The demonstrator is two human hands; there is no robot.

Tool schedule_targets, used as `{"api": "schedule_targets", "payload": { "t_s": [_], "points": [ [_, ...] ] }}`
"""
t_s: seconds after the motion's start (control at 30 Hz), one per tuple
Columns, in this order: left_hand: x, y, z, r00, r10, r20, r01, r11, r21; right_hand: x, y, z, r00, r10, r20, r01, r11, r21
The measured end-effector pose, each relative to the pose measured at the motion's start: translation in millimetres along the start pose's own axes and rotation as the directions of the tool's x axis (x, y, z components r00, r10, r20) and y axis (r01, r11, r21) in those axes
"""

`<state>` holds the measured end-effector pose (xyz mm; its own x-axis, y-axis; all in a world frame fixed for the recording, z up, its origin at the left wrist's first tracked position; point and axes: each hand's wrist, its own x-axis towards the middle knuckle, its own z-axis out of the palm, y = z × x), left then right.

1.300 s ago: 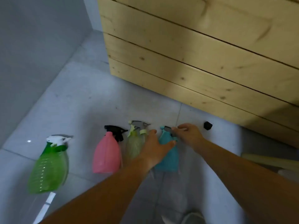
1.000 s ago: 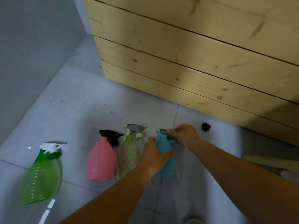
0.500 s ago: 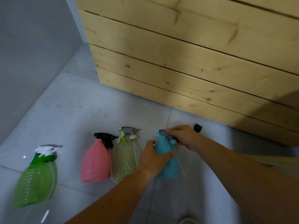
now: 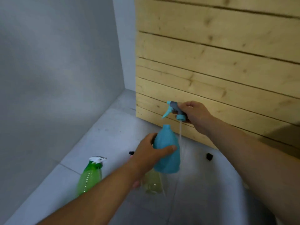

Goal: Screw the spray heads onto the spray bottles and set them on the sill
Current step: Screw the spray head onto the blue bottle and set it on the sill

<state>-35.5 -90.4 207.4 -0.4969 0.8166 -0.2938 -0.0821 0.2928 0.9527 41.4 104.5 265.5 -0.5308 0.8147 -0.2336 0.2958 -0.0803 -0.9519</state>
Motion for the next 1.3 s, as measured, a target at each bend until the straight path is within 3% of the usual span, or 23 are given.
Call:
{"api": "schedule_targets", "payload": {
  "t_s": [0.27,0.67,0.93,1.13,1.3],
  "points": [
    [-96,78,-95,0.985,0.167,-0.033,-0.162,0.978,0.131,-86,-137,40,0.954,-0.299,-0.027,0.298,0.934,0.198],
    [-175,89,-149,0.958,0.284,-0.04,-0.268,0.937,0.223,-167,-198,75,0.881,-0.449,-0.151,0.463,0.75,0.473],
    [-181,93,-151,0.955,0.293,-0.048,-0.281,0.943,0.178,-174,-185,93,0.884,-0.466,-0.026,0.428,0.787,0.444],
    [-173,96,-147,0.95,0.309,-0.047,-0.297,0.939,0.174,-169,-157,108,0.882,-0.4,0.25,0.322,0.897,0.302],
    [-171,101,-148,0.947,0.318,-0.04,-0.31,0.941,0.134,-168,-144,111,0.837,-0.343,0.427,0.272,0.937,0.22]
  ]
}}
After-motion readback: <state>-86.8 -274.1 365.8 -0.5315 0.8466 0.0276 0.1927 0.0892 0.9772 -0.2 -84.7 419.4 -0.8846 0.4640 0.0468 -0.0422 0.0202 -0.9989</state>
